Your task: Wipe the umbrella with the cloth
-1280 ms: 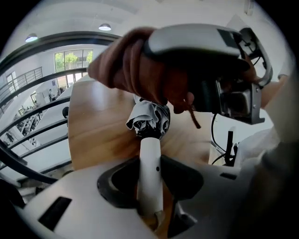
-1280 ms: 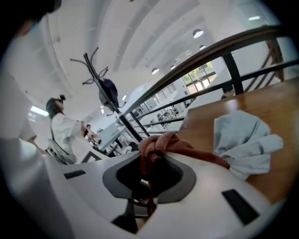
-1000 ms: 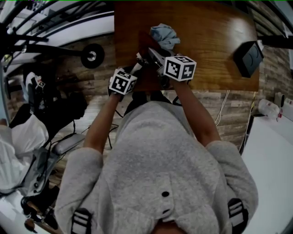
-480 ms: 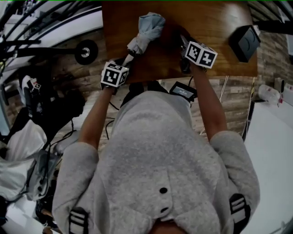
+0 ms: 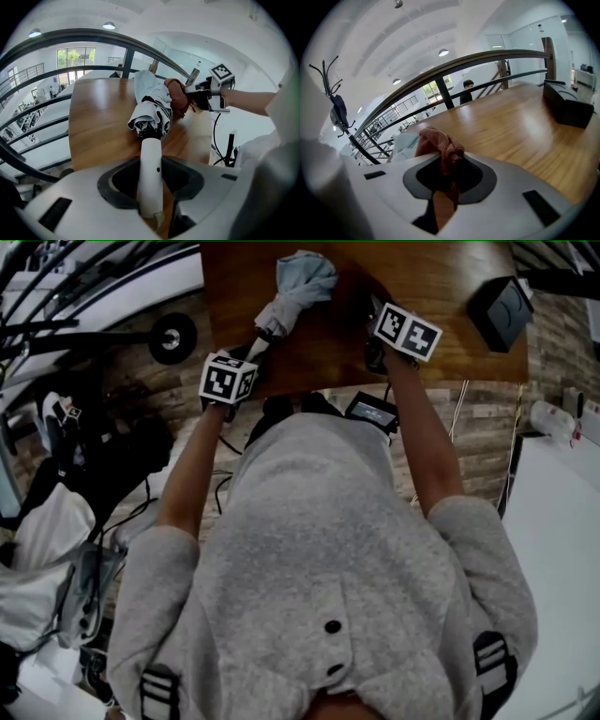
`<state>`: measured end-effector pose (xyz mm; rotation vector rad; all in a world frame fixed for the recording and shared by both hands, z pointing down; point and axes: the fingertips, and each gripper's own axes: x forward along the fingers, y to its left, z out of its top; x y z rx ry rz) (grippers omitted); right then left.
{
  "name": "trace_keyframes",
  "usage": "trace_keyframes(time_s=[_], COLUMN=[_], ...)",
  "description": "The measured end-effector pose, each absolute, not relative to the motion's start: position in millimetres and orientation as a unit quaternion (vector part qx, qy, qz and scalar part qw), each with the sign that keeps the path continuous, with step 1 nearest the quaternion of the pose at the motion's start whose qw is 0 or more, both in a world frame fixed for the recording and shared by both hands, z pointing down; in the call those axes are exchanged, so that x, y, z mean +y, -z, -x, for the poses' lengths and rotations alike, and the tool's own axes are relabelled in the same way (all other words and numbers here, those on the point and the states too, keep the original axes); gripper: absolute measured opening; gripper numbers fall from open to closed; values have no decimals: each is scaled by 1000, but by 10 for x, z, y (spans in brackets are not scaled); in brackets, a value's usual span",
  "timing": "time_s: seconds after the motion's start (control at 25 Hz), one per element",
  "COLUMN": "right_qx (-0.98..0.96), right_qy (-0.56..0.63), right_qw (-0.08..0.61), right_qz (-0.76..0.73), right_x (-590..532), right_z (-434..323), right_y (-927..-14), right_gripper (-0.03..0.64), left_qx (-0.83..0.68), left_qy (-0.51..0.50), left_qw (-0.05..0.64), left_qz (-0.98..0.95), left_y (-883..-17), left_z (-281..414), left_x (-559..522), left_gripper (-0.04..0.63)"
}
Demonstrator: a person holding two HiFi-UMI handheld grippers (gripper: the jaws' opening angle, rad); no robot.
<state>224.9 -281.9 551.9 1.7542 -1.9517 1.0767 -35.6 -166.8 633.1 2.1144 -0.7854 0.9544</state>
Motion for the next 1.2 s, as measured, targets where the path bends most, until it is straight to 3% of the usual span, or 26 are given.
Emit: trace_keyframes(time_s=[0.32, 1.0, 1.2], right_qx=[-653, -793, -853], right_qy=[-399, -398, -391], right_qw=[158, 183, 184], right_qz=[-624, -423, -293], right_x=[-2722, -2726, -2512], right_z=[-2357, -859, -221], right_y=[-5628, -5339, -5078], right_gripper=[71, 71, 71], left_qx=[-301, -304, -304], left_qy=[-366, -365, -361], left_qw=[341, 341, 342], left_qz=[-812, -811, -813], left_y=[-6314, -6298, -6290], left_z=[357, 348, 357], left_x=[-1657, -1651, -1663], left_gripper=[158, 156, 157])
